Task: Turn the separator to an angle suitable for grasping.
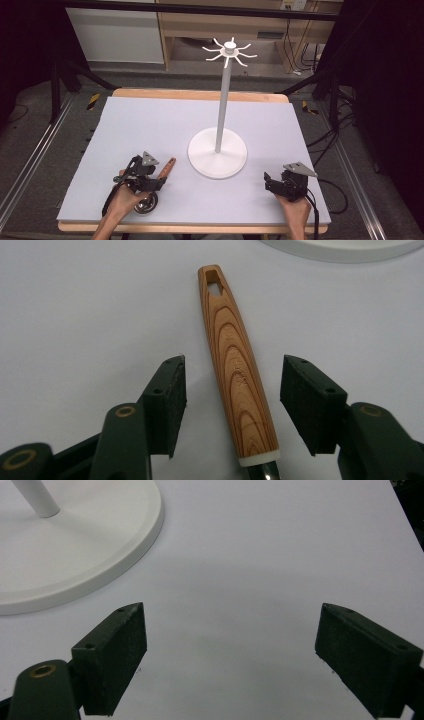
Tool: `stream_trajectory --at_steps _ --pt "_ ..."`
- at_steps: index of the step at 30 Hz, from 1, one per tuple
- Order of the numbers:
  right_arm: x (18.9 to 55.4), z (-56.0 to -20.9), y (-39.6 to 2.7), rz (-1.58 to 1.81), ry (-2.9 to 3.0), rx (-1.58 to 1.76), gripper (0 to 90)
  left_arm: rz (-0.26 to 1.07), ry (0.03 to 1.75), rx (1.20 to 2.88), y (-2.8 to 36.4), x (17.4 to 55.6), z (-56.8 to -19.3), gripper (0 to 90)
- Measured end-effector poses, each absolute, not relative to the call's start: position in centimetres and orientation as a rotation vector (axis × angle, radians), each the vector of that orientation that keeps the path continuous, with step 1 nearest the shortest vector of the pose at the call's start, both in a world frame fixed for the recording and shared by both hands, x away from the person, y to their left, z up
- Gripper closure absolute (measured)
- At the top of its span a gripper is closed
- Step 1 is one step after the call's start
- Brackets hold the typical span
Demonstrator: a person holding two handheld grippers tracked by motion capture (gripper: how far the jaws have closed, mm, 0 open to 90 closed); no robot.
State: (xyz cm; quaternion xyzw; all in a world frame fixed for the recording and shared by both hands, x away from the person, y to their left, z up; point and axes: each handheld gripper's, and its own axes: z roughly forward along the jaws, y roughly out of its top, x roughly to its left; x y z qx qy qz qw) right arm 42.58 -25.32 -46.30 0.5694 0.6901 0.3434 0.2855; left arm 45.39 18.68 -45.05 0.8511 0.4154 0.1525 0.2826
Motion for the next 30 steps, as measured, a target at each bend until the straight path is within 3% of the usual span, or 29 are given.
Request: stream_trajectory --at_steps 30 --pt "42.6 -46.4 -25.4 0.918 1.851 1.528 13.6 0.366 1.168 2.312 18.5 46.0 -46.0 63.9"
